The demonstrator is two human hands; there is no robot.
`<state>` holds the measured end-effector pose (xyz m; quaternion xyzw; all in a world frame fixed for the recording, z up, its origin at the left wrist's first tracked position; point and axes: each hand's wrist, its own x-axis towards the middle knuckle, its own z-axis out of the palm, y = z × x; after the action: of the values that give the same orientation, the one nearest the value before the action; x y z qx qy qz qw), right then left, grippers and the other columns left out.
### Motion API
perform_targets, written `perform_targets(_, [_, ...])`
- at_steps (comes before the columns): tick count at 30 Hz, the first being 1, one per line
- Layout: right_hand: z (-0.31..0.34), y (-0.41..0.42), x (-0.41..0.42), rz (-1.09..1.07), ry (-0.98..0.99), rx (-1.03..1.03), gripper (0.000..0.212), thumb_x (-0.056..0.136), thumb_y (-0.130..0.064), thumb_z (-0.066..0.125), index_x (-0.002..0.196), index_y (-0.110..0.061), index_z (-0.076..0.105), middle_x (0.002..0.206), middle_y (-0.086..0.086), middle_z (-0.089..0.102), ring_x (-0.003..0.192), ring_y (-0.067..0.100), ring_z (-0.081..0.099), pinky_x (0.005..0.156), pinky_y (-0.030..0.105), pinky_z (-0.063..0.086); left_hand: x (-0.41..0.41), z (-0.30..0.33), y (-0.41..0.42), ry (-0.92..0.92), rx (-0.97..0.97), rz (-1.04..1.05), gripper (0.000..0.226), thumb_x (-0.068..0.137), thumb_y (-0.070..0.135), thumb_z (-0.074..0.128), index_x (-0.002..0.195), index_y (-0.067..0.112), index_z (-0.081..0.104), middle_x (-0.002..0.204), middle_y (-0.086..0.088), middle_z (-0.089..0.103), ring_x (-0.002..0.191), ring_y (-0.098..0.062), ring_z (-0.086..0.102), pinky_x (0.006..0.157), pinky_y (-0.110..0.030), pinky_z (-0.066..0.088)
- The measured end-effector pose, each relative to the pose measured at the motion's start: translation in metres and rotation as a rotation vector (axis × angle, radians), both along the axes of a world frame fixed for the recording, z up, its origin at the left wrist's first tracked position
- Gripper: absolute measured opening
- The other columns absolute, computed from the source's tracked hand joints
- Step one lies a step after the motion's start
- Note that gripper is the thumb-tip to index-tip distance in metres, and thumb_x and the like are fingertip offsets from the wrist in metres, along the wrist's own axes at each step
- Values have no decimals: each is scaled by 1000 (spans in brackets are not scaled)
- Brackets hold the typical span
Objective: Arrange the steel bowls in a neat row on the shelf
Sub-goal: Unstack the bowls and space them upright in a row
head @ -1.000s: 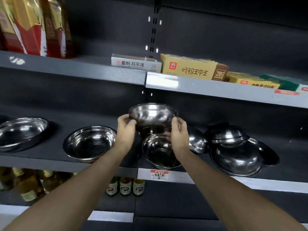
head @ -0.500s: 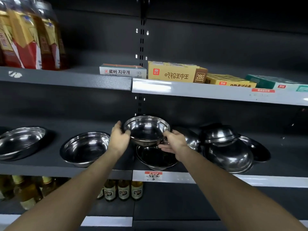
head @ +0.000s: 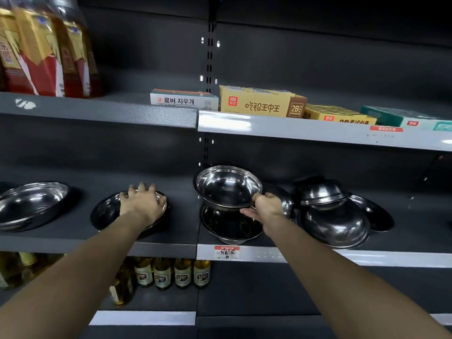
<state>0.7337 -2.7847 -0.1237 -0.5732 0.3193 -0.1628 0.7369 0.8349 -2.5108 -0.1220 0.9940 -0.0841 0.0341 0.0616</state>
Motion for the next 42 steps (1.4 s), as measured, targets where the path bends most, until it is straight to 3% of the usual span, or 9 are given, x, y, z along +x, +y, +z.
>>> perform_targets(6, [-8, -5, -9, -44, 31, 14, 56, 91, -5, 55, 145, -8, 40, 112, 18, 67, 64, 30, 76, 70, 34, 64, -5, -5, -11, -11, 108, -113, 56, 99, 52, 33, 147, 22, 38, 158, -6, 29, 147, -32, 19, 118, -53, 18])
perform_targets(11, [-14, -4, -20, -33, 49, 35, 34, 90, -1, 56, 123, -2, 50, 111, 21, 65, 63, 33, 75, 52, 30, 61, -5, -8, -21, 14, 125, -137, 54, 100, 49, 35, 146, 21, 39, 155, -7, 34, 147, -31, 22, 118, -52, 21])
perform_targets(15, [-22, -1, -29, 31, 128, 23, 17, 92, 1, 55, 109, -1, 58, 104, 21, 69, 59, 30, 74, 48, 28, 60, -5, -13, -28, 31, 138, -162, 51, 100, 47, 36, 142, 19, 43, 150, -8, 39, 144, -32, 27, 116, -48, 25])
perform_targets(20, [-28, 1, -33, 33, 166, 10, 20, 93, 0, 57, 113, -4, 59, 95, 18, 71, 55, 27, 73, 49, 28, 61, -4, -19, -35, 46, 128, -204, 51, 100, 46, 38, 141, 17, 44, 147, -8, 41, 141, -32, 30, 116, -48, 27])
perform_targets(24, [-32, 2, -30, 27, 157, -198, 31, 91, -3, 62, 119, -8, 50, 99, 18, 71, 50, 20, 67, 48, 27, 59, -1, -18, -41, 22, 104, -238, 51, 99, 46, 39, 142, 17, 43, 148, -9, 42, 141, -32, 31, 116, -49, 27])
perform_targets(28, [-39, 6, -27, 49, 184, -326, 25, 91, -14, 65, 114, -7, 60, 100, 19, 71, 52, 20, 62, 49, 26, 57, 5, -17, -45, 21, 47, -280, 52, 99, 45, 40, 143, 17, 42, 148, -9, 42, 141, -31, 32, 115, -46, 30])
perform_targets(36, [-44, 4, -23, -1, 289, -423, 21, 92, -20, 61, 108, -6, 61, 61, 7, 65, 43, 17, 57, 44, 24, 52, 23, -15, -52, -26, -41, -338, 51, 98, 44, 41, 140, 15, 46, 144, -9, 47, 136, -30, 39, 112, -42, 33])
perform_targets(42, [-44, -10, -26, -90, 315, -406, 19, 97, -18, 53, 114, -10, 58, 74, 7, 66, 44, 16, 59, 41, 23, 50, 23, -13, -80, -34, -102, -445, 49, 98, 41, 44, 139, 15, 47, 138, -11, 51, 128, -30, 46, 104, -40, 39])
